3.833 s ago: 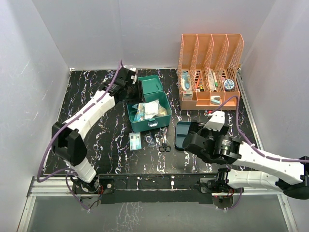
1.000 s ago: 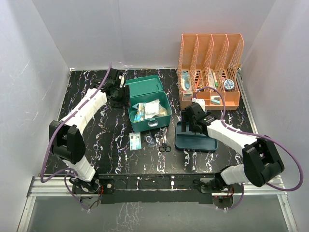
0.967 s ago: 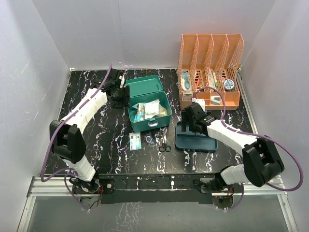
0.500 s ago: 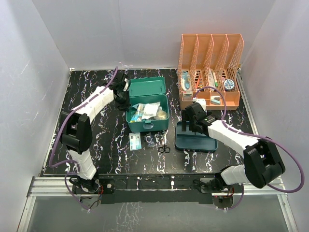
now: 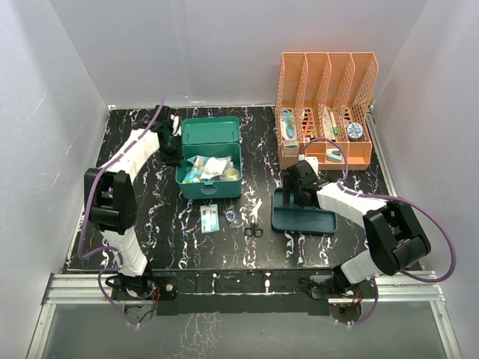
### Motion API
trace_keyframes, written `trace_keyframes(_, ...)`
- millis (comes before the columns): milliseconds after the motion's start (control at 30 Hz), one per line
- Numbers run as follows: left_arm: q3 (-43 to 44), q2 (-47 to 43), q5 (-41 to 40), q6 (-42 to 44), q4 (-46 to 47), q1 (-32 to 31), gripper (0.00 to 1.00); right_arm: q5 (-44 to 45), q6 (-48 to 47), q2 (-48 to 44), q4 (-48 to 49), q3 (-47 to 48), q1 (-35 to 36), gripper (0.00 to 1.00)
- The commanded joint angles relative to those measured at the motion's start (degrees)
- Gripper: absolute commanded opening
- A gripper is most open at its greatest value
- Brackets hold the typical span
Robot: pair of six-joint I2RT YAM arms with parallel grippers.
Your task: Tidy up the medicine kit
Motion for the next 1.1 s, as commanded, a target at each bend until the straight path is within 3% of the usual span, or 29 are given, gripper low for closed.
trace_keyframes(0, 2.14, -0.61, 0.14, 3.31, -0.36, 4.08, 0.00, -1.10, 0.05, 2.63, 5.09, 0.17, -0.30, 0.92)
trace_keyframes(133, 3.40, 0.50, 0.76, 5.30, -0.25, 6.69, 0.00, -2.13, 0.22, 4.71, 5.76, 0.70, -0.31, 0.70)
trace_keyframes(400, 5.47, 2.04, 3.95, 11.12, -0.43, 12.76, 0.00, -2.68, 0.90, 5.74, 4.65, 1.78, -0.34, 0.00)
trace_keyframes(700, 6.51, 2.62, 8.57, 17.32, -2.08, 19.13, 0.00, -1.29, 2.96, -1.31, -2.26, 7.13, 2.48, 0.00)
trace_keyframes(1067, 5.43, 0.95, 11.56, 19.24, -3.07, 20.73, 0.00, 4.35, 4.61, 2.50, -9.85, 27.53, 12.18, 0.00)
